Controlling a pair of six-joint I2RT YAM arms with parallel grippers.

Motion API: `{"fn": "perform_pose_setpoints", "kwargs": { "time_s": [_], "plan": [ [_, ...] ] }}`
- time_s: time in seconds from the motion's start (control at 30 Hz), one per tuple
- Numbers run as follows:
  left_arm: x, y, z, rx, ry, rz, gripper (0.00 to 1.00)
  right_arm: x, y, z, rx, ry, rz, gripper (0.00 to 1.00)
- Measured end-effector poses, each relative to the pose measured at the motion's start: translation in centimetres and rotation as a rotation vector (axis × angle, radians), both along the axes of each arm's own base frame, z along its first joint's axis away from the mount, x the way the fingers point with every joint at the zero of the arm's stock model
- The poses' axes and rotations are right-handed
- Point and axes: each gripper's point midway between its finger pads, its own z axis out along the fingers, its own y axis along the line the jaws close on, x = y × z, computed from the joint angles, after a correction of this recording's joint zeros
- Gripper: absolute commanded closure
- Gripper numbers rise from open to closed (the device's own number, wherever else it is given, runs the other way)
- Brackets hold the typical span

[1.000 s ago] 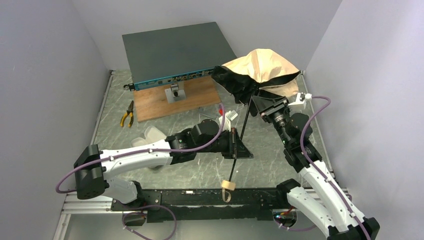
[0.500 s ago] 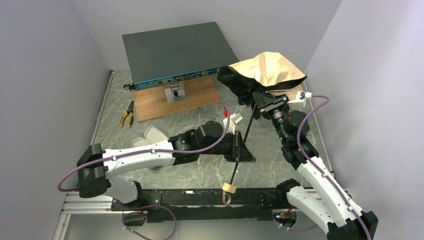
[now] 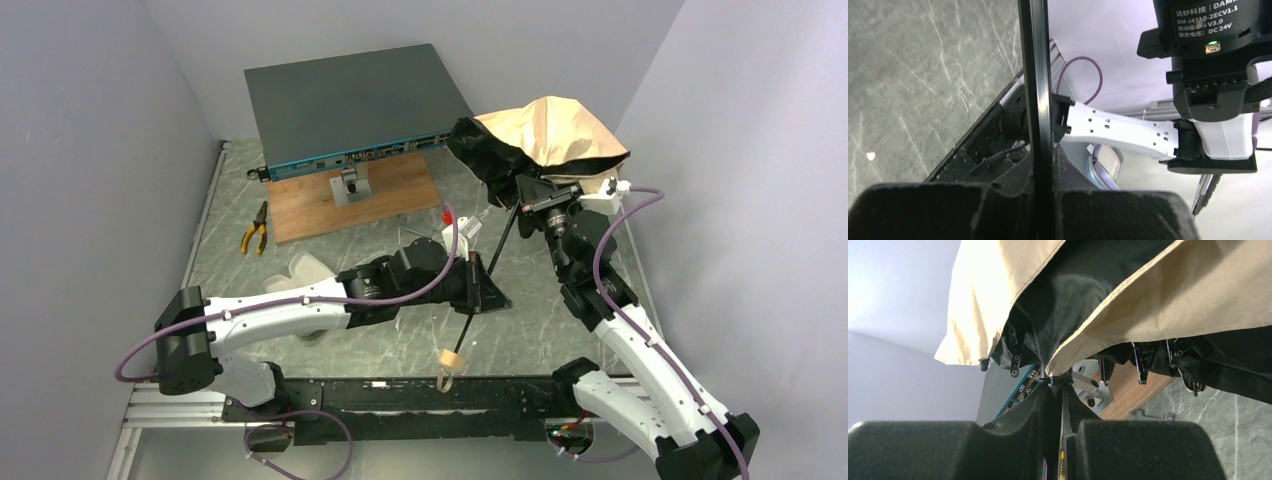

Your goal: Open the umbrella

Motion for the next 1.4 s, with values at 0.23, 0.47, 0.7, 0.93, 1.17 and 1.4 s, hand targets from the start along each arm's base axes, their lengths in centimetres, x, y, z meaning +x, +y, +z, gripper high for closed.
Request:
{"fn": "perform_pose_setpoints", "kwargs": {
  "time_s": [0.23, 0.47, 0.7, 0.93, 1.17, 1.4],
  "plan": [
    [1.1, -0.1, 0.7, -0.021, -0.071, 0.053, 1.00, 1.3, 0.1, 2.2, -0.097, 0.011, -0.020, 0.80],
    [1.2, 0.5, 0.1, -0.003, -0.108, 0.099, 1.00, 2.1, 0.9, 1.9, -0.171, 0.059, 0.036, 0.80],
    [2.1, 1.4, 0.2, 0.003, -0.136, 0.163, 1.00, 3.0, 2.7, 2.5, -0.210, 0.072, 0.116, 0.79],
    [3.0, 2.1, 1.5, -0.019, -0.185, 0.223, 1.00, 4.2, 2.5, 4.3, -0.230, 0.097, 0.172, 0.79],
    [2.6, 2.2, 4.0, -0.080, -0.261, 0.248, 1.00, 4.8, -0.5, 6.3, -0.216, 0.119, 0.123, 0.79],
    [2.1, 1.8, 7.3, -0.133, -0.338, 0.249, 1.00, 4.3, -2.0, 11.6, -0.210, 0.022, 0.085, 0.78]
  ]
}}
